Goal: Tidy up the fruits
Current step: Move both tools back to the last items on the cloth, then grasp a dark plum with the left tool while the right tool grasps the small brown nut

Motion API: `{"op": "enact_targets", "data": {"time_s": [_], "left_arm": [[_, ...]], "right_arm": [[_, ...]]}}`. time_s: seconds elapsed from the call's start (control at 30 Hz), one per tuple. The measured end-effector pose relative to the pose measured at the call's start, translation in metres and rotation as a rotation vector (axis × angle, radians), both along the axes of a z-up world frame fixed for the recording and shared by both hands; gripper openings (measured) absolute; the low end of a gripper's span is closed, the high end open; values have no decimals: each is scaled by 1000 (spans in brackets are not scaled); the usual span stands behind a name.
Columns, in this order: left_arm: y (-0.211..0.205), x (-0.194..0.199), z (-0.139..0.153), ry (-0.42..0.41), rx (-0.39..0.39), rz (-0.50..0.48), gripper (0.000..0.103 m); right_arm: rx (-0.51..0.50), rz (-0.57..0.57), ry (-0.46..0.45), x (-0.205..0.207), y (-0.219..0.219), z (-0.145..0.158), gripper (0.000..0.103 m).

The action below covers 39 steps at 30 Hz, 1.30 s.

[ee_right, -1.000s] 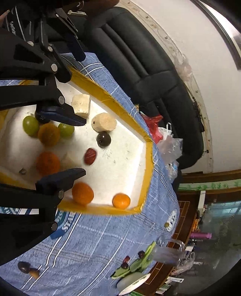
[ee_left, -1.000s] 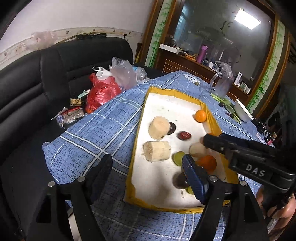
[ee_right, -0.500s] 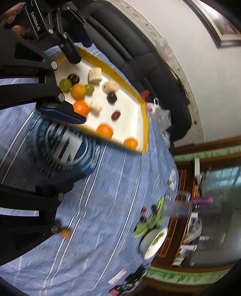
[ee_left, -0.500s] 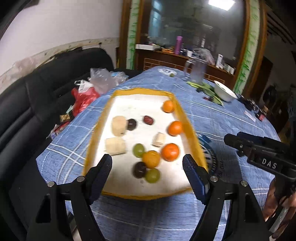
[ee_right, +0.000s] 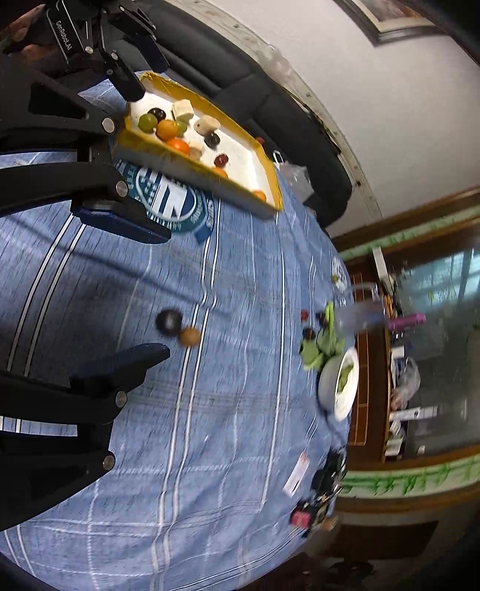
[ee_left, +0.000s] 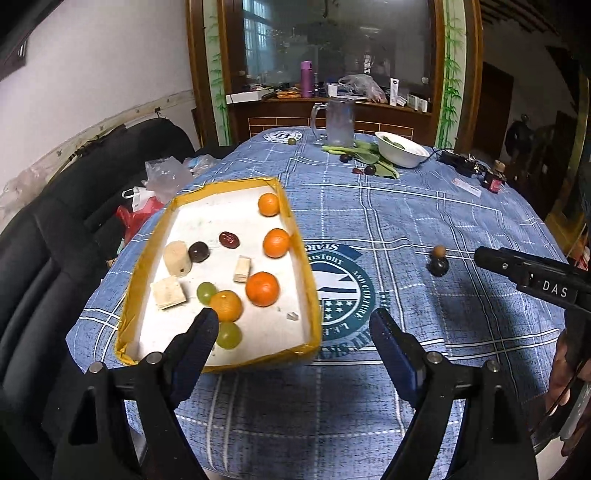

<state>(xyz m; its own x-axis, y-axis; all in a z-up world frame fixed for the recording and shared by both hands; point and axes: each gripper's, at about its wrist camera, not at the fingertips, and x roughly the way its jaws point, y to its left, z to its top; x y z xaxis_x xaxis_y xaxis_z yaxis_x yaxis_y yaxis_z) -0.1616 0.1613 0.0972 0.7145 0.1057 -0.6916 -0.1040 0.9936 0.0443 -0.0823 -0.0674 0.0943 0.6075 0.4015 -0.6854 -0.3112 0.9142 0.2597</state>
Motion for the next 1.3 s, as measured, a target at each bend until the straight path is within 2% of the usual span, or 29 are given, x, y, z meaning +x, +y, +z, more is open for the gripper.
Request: {"op": "enact_targets", "data": {"time_s": [0.27,0.4,0.6,0.77,0.83,0.87,0.9,0.93,0.97,1.0,1.1,1.23,1.3], "left_arm": [[-4,15,-11,50,-47,-9,83],[-14,28,-22,70,-75,-53,83],[-37,46,-37,95,-101,-140,83],[-53,55,-43,97,-60,-184,83],[-55,58,-44,98,-57,-197,83],[-56,62,-46,106,-61,-204,83],[-56,65,-48,113,-70,-208,83],[-56,68,-48,118,-79,-212,83],[-57,72,-49,124,-89,-217,82],[-58,77,-49,128,-100,-223,82],[-67,89,-46,130,-123,-255,82],[-90,105,-47,121,-96,-313,80],[-103,117,-52,139,-86,-350,64]], "right_arm": [[9,-74,34,6,-39,-19,60],[5,-98,61,16,-50,-30,60],[24,-65,111,50,-34,-43,60],[9,-21,127,78,-5,-50,60],[-41,-6,143,88,9,-57,49],[-56,-1,149,91,14,-60,49],[-56,7,141,92,18,-61,42],[-62,15,131,91,20,-61,31],[-59,33,122,89,22,-59,29],[-67,31,114,88,22,-58,23],[-45,20,82,84,11,-53,23],[34,-37,75,85,-16,-49,23],[60,-63,80,87,-27,-49,23]]}}
